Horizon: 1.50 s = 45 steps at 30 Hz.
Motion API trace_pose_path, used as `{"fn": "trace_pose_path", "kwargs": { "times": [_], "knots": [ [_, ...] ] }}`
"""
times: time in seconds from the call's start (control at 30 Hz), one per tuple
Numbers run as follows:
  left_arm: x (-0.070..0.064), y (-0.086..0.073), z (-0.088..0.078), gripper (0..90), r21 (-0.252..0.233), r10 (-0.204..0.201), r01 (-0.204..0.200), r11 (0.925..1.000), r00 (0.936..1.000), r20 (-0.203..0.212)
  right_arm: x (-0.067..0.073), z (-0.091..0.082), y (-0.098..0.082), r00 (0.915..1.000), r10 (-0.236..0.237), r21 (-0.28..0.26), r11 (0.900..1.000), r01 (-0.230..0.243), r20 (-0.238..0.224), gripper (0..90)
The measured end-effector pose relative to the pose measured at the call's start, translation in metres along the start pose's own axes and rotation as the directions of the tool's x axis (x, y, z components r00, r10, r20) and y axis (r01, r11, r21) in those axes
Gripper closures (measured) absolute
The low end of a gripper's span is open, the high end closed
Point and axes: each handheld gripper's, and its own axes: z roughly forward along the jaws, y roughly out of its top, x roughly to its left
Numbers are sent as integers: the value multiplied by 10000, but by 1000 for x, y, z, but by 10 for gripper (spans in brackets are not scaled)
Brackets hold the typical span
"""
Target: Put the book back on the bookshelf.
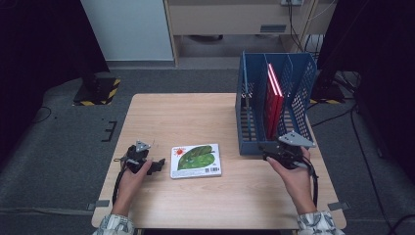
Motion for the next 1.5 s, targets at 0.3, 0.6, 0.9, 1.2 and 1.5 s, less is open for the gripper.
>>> {"fn": "trace_pose_path", "kwargs": {
  "times": [0.3,0.6,0.9,1.2,1.5],
  "knots": [
    [-20,9,-7,61,-9,399,-399,9992,9966,722,28,12,-11,9933,-408,661,9966,482,-1085,331],
    [-48,14,-13,86,-102,751,-744,9972,9905,1151,67,29,-20,9620,-1314,1279,9779,1654,-2392,332],
    [-61,14,-7,126,-51,833,-835,9965,9837,1594,98,52,-31,9383,-1424,1949,9579,2108,-3150,229],
    [-68,14,2,128,151,948,-987,9950,9815,1664,121,84,-47,9393,-1161,2657,9414,2076,-3228,105],
    [-72,15,4,182,204,940,-1005,9947,9731,2103,126,101,-59,9528,-1048,3198,9267,1975,-2848,96]
  ]
}}
